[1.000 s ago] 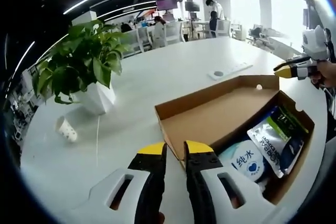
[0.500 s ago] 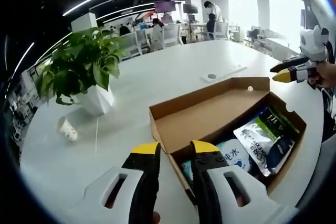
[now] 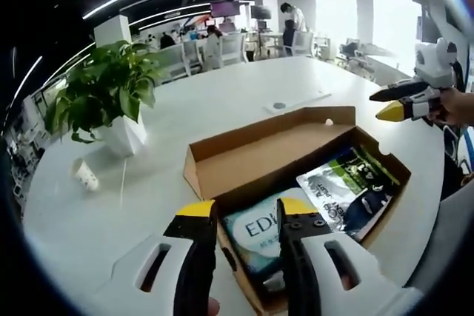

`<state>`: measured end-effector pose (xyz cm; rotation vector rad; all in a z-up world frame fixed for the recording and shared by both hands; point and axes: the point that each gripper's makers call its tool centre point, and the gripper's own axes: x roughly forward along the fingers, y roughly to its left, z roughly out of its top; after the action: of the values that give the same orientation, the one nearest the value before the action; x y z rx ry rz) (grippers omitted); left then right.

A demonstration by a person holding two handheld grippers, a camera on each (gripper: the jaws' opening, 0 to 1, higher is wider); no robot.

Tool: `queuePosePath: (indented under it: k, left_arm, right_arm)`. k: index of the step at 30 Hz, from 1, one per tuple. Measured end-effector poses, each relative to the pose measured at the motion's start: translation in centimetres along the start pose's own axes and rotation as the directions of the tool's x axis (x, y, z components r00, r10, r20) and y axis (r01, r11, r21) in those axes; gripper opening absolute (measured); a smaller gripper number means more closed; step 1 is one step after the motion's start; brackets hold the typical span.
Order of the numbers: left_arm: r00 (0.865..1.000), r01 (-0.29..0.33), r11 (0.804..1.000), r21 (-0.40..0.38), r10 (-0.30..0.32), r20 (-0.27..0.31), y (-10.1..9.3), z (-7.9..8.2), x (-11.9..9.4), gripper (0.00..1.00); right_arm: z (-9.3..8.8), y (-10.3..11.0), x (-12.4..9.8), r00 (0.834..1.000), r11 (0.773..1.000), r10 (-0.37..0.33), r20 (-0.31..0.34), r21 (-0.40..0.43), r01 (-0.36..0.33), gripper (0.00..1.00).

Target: Operate the shoe box by opening the lid, removing the specified soft item, and placing it in the target area until the item is outside and the box remains undamaged.

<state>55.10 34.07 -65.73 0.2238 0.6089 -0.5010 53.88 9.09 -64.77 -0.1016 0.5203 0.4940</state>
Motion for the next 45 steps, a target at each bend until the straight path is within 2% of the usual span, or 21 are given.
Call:
queuePosePath:
  k: [8, 20, 34, 45]
  left_arm:
    - [0.998, 0.055, 0.998, -0.012, -0.055, -0.025, -2.2, -1.0, -0.4, 0.36]
    - [0.988, 0.136, 0.990, -0.024, -0.137, -0.065, -5.7, -2.4, -0.7, 0.39]
    - [0.977, 0.186, 0.981, -0.057, -0.191, -0.093, -7.5, -3.2, -0.2, 0.40]
    - [0.967, 0.210, 0.976, -0.063, -0.217, -0.132, -8.3, -4.0, 0.2, 0.38]
  right_arm:
    - [-0.6, 0.6, -1.2, 1.000, 1.000, 0.025, 0.001, -0.007, -0.025, 0.50]
    - [-1.6, 2.4, -2.9, 0.995, 0.995, 0.098, 0.019, -0.022, -0.097, 0.64]
    - [-2.8, 3.4, -4.6, 0.991, 0.991, 0.130, 0.025, -0.044, -0.129, 0.75]
    - [-3.8, 3.5, -5.5, 0.991, 0.990, 0.134, 0.026, -0.055, -0.133, 0.77]
